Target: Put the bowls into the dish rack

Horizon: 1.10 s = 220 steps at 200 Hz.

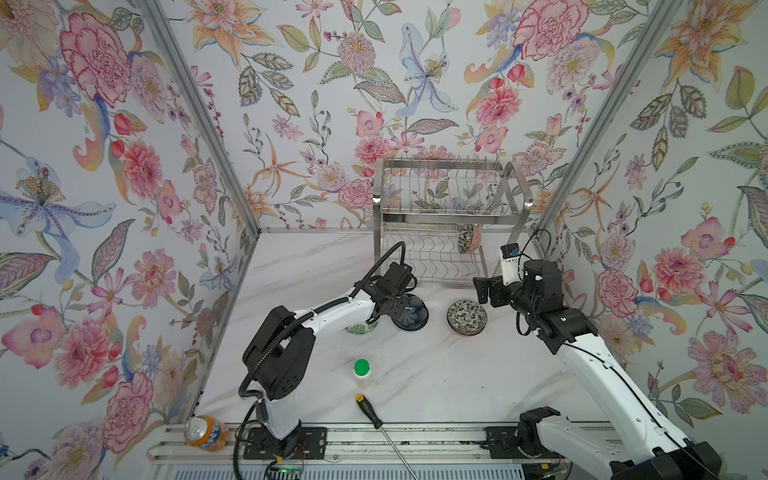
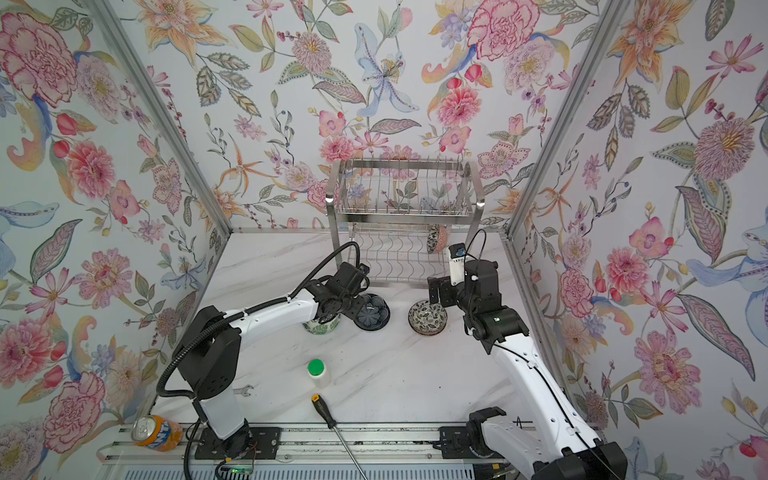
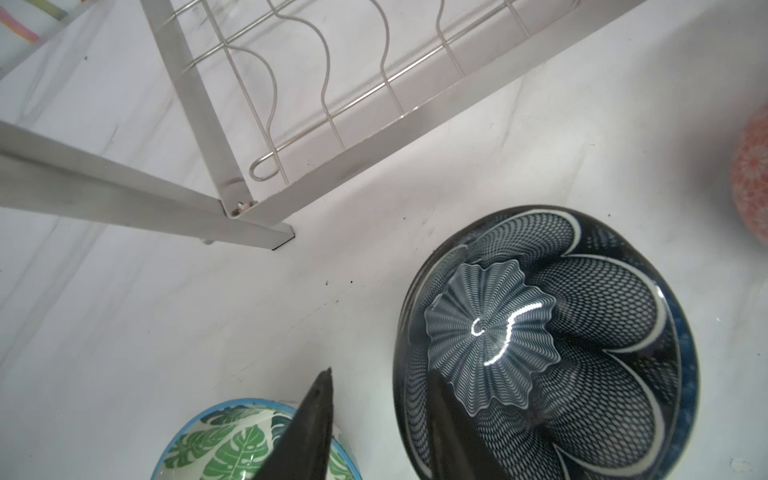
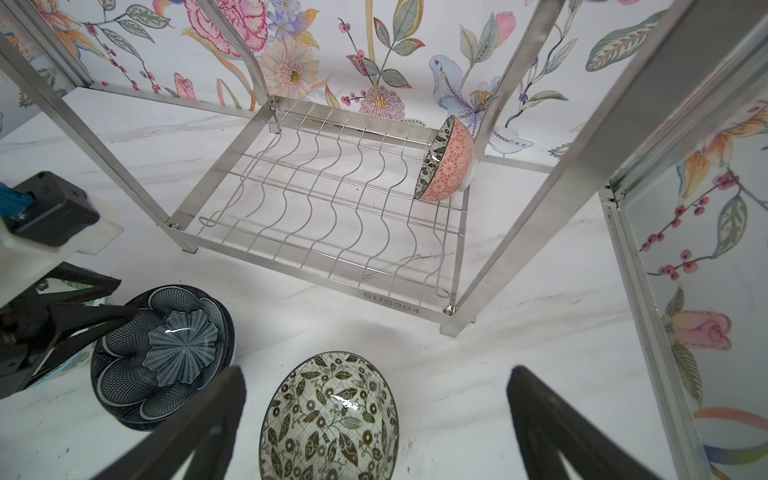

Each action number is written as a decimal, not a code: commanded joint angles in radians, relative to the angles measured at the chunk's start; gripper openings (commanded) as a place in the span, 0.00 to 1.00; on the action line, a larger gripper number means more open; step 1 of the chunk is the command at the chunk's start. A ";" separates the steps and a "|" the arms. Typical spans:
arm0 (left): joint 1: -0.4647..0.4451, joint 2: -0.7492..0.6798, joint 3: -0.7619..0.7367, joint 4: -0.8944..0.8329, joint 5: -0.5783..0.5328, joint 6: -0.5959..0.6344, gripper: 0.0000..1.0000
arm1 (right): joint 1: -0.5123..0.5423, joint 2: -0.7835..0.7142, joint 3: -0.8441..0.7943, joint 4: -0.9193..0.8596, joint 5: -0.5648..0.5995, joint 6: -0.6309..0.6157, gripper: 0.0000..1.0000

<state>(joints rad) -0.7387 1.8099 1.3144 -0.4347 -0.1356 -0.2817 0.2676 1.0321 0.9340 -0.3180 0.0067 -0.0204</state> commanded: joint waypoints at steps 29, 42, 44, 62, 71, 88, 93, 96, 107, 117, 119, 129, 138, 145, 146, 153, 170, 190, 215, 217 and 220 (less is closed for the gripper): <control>0.025 -0.021 -0.015 -0.011 0.039 0.001 0.41 | -0.006 -0.003 -0.016 0.007 -0.010 0.013 0.99; 0.025 -0.016 -0.016 -0.005 0.066 -0.004 0.39 | -0.005 0.001 -0.015 0.009 -0.013 0.013 0.99; 0.026 -0.015 -0.017 -0.004 0.069 -0.005 0.38 | -0.006 0.000 -0.015 0.009 -0.012 0.013 0.99; 0.026 -0.006 -0.018 0.005 0.103 -0.012 0.36 | -0.006 0.000 -0.015 0.010 -0.012 0.013 0.99; 0.025 -0.004 -0.019 0.010 0.118 -0.016 0.36 | -0.006 0.002 -0.014 0.009 -0.013 0.013 0.99; 0.026 -0.001 -0.022 0.012 0.137 -0.019 0.36 | -0.008 0.003 -0.015 0.010 -0.012 0.013 0.99; 0.026 0.001 -0.023 0.011 0.140 -0.018 0.36 | -0.007 0.004 -0.014 0.011 -0.012 0.014 0.99; 0.025 0.002 -0.023 0.010 0.143 -0.018 0.35 | -0.007 0.003 -0.015 0.011 -0.013 0.014 0.99; 0.026 0.007 -0.021 0.007 0.144 -0.016 0.35 | -0.007 0.005 -0.014 0.011 -0.014 0.013 0.99; 0.027 0.012 -0.021 0.003 0.144 -0.014 0.35 | -0.008 0.006 -0.015 0.012 -0.014 0.013 0.99; 0.027 0.014 -0.022 0.002 0.145 -0.014 0.34 | -0.008 0.005 -0.014 0.012 -0.015 0.013 0.99; 0.027 0.022 -0.022 0.002 0.150 -0.014 0.34 | -0.007 0.006 -0.015 0.013 -0.015 0.013 0.99; 0.027 0.026 -0.023 0.002 0.153 -0.013 0.33 | -0.007 0.006 -0.015 0.012 -0.014 0.014 0.99; 0.027 0.032 -0.023 0.002 0.155 -0.013 0.32 | -0.008 0.005 -0.015 0.012 -0.014 0.013 0.99; 0.027 0.032 -0.023 0.001 0.155 -0.013 0.32 | -0.007 0.004 -0.015 0.012 -0.014 0.013 0.99; 0.027 0.035 -0.023 0.001 0.156 -0.013 0.32 | -0.008 0.004 -0.015 0.013 -0.014 0.014 0.99; 0.027 0.041 -0.025 0.001 0.151 -0.011 0.31 | -0.008 0.004 -0.014 0.012 -0.014 0.013 0.99; 0.027 0.046 -0.024 -0.001 0.147 -0.010 0.30 | -0.008 0.004 -0.013 0.013 -0.014 0.013 0.99; 0.027 0.045 -0.024 -0.003 0.141 -0.008 0.26 | -0.008 0.001 -0.013 0.013 -0.014 0.014 0.99; 0.025 0.045 -0.024 -0.003 0.140 -0.008 0.25 | -0.008 0.001 -0.012 0.013 -0.014 0.013 0.99; 0.027 0.044 -0.022 -0.005 0.139 -0.008 0.24 | -0.008 0.000 -0.012 0.013 -0.013 0.013 0.99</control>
<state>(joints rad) -0.7189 1.8366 1.3006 -0.4267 0.0006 -0.2878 0.2665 1.0325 0.9337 -0.3180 0.0067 -0.0204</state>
